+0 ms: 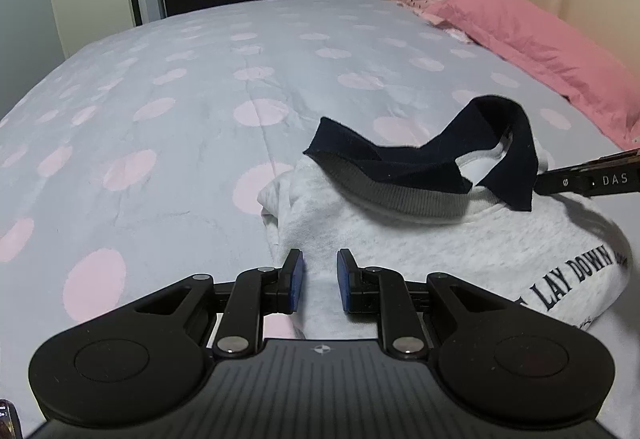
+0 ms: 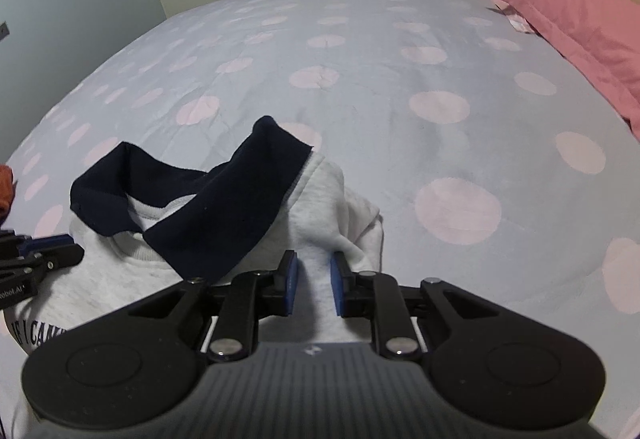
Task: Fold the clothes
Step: 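Move both open grippers over the folded sweatshirt, then grasp the folded sweatshirt with both grippers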
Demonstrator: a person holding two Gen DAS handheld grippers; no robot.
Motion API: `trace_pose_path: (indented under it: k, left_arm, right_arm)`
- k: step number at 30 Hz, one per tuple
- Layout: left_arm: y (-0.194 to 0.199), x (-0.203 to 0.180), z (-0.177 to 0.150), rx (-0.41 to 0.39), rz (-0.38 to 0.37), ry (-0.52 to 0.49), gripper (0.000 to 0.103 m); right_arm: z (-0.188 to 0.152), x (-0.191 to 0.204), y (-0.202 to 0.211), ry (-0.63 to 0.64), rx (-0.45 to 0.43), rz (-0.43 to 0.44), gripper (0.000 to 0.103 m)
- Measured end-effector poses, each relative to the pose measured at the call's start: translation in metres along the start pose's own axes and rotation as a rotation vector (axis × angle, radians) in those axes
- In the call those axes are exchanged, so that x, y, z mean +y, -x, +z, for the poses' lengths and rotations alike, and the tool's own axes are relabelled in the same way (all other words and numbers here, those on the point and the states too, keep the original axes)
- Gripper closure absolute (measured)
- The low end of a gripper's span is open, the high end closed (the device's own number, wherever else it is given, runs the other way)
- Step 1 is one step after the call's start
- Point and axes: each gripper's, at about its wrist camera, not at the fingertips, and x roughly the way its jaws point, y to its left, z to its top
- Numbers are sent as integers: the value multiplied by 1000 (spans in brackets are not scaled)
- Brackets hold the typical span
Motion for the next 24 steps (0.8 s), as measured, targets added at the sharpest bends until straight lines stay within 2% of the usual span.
trace_pose_path:
  k: [1, 2, 3, 4, 5, 7, 9, 12, 16, 19, 24]
  left_arm:
    - [3, 2, 0, -11, -6, 13, 83]
    - [7, 5, 0, -22, -7, 33, 70]
    - [12, 9, 0, -34, -1, 62, 44]
    - [17, 13, 0, -49, 8, 96, 35]
    - [22, 17, -1, -67, 15, 138, 31]
    - [25, 29, -3, -60, -13, 218, 31]
    - [18, 42, -5, 2, -74, 312, 31]
    - [4, 60, -13, 61, -145, 444, 31]
    - [-14, 75, -21, 121, -230, 555, 29]
    - [-27, 80, -26, 153, -269, 615, 25]
    - [-40, 82, -29, 163, -306, 643, 24]
  right_arm:
    - [1, 0, 2, 11, 1, 6, 78]
    - [1, 0, 5, 20, 0, 15, 71]
    - [2, -1, 10, 25, -4, 29, 64]
    - [3, -2, 16, 25, -13, 46, 61]
    - [4, -2, 21, 20, -25, 60, 56]
    - [7, -7, 35, -1, -54, 72, 46]
    - [10, -15, 45, -23, -67, 58, 35]
    - [9, -37, 41, -95, -11, 49, 28]
    - [-6, -62, 22, -248, 99, 128, 28]
    - [-16, -71, 11, -338, 131, 202, 27]
    - [-22, -76, -5, -423, 163, 255, 28]
